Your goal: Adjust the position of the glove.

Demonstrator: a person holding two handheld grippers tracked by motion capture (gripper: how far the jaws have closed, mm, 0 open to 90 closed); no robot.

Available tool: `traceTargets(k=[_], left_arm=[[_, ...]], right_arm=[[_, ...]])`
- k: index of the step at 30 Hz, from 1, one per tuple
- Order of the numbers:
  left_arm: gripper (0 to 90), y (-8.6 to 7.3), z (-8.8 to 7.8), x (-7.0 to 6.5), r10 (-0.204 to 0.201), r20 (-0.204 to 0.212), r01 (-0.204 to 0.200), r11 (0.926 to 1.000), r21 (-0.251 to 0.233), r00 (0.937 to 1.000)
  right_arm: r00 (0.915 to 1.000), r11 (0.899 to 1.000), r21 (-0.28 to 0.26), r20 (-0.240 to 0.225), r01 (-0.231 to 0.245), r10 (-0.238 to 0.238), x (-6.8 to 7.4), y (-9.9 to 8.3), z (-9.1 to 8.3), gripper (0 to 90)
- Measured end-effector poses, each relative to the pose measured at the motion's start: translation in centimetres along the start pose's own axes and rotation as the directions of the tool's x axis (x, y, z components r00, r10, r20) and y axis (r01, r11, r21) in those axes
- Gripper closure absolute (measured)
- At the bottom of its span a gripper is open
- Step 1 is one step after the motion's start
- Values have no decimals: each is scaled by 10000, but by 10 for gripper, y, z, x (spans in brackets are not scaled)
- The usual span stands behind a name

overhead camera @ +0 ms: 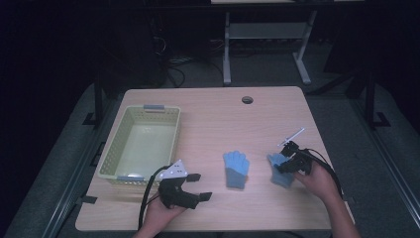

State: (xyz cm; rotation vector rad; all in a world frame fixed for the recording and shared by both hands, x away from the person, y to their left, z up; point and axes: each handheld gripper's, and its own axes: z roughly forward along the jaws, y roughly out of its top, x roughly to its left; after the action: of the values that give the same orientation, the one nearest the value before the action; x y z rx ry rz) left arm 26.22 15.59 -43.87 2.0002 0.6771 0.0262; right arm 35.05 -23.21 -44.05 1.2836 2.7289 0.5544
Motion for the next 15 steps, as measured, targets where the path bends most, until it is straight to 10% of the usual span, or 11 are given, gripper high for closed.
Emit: traceTargets(k=[15], left_arm=[[205, 1, -1, 1, -135, -19, 135, 9998, -178, 9999]], right_arm=[[9996, 9972, -704, -62, 264, -269, 16, 12, -30, 826]])
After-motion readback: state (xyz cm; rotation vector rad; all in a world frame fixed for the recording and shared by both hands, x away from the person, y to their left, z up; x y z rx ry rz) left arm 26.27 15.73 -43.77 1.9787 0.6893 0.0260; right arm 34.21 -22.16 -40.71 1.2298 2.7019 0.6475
